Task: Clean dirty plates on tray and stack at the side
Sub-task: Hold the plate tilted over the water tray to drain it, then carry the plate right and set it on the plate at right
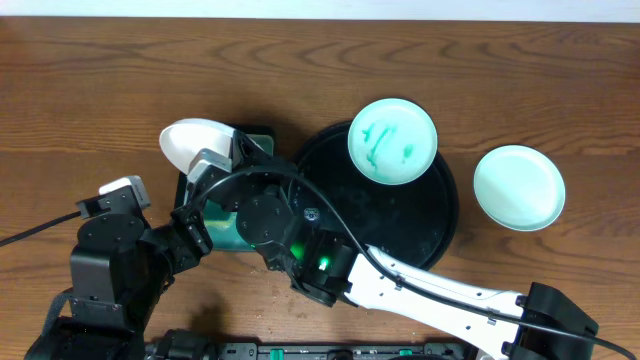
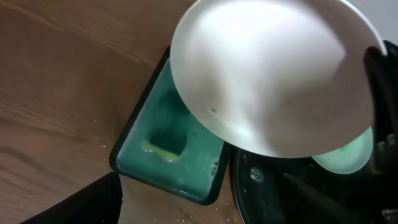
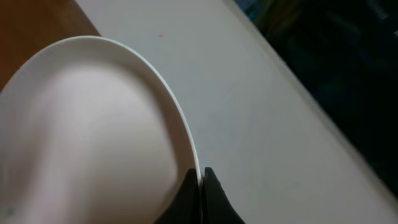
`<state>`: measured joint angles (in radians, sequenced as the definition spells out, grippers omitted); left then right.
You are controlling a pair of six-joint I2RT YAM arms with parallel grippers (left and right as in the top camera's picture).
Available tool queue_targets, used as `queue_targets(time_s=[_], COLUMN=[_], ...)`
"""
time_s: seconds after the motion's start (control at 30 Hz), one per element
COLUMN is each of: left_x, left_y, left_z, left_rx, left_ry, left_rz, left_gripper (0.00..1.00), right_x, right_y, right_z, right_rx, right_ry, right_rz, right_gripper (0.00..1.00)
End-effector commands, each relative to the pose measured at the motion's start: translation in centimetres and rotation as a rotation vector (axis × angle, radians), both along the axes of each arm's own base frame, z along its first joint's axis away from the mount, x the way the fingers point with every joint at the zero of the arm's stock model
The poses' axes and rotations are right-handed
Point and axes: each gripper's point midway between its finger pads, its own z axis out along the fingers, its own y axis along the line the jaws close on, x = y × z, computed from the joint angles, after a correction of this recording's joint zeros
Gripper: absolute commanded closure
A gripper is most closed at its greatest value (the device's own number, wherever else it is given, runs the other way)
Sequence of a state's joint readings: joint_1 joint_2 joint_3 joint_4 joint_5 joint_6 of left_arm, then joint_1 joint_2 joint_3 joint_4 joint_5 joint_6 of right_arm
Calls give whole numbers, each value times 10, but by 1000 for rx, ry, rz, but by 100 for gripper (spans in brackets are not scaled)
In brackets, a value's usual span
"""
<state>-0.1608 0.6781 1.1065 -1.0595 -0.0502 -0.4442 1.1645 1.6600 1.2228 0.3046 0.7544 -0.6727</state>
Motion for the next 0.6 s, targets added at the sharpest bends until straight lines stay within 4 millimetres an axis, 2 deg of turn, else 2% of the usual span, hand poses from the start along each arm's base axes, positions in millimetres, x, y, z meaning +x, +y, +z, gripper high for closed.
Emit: queue_targets(time_s=[0.0,0.33,0.43,0.47,0.57], left_x=[0,0,0,0,0], left_y=[0,0,0,0,0], left_z=[6,6,6,6,6], left_rx=[-1,-1,-1,-1,-1], left_ry=[-14,-14,-14,-14,-14], left_rz=[-5,-5,-5,-5,-5], left_gripper=[20,20,19,20,20], right_x=[4,5,8,12,33], right_y=[-13,-15,-19,-23,-48], right_z=[13,21,18,14,-24], right_rx=[-53,-59,10,51,202], right_ry=[-51,-80,-46,-16,179], right_rz=[-63,-76,-102,-119,-216], right_gripper=[99,99,99,99,99])
